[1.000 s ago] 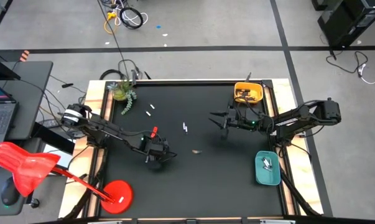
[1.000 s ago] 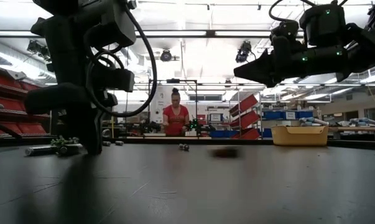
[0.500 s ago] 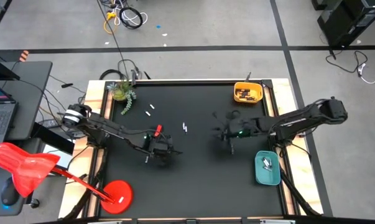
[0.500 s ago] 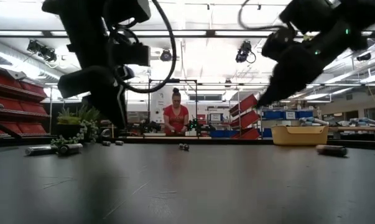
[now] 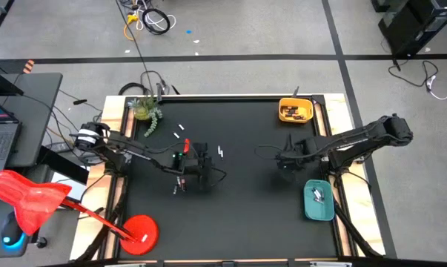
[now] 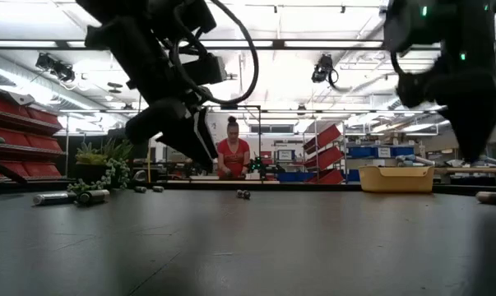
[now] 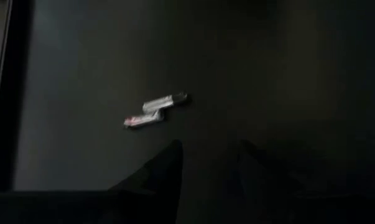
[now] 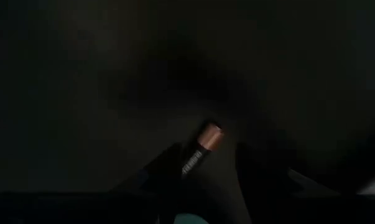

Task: Sort batteries
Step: Put the black battery into the yellow bin

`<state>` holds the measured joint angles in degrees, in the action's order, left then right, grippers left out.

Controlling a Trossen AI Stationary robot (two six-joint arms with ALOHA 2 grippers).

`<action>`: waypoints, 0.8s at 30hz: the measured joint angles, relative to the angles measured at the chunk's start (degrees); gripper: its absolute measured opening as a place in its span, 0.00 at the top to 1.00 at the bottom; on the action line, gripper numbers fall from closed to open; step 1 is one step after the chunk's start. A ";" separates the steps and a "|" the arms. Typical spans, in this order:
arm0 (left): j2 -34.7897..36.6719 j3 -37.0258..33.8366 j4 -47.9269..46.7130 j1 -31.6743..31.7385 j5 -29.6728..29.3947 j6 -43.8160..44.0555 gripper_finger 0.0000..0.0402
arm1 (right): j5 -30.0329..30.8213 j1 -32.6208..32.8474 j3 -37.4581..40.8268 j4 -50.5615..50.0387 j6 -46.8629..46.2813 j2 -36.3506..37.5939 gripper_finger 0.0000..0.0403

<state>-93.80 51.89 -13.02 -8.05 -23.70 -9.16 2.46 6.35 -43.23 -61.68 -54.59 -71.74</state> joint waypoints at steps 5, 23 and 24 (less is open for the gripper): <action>0.02 -1.99 4.51 2.11 5.75 -5.57 0.61 | -7.66 -6.34 3.90 0.32 -2.24 0.09 0.61; 0.11 -4.78 4.85 2.88 9.54 -11.30 0.61 | -12.16 -16.09 10.10 6.61 -0.57 -3.05 0.61; 0.11 -4.80 5.36 2.88 9.50 -11.45 0.61 | -10.91 -15.82 8.73 6.07 -0.49 -2.92 0.61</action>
<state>-93.69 47.09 -7.67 -5.17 -14.20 -20.60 -8.45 -9.47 -34.50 -55.61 -55.07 -74.67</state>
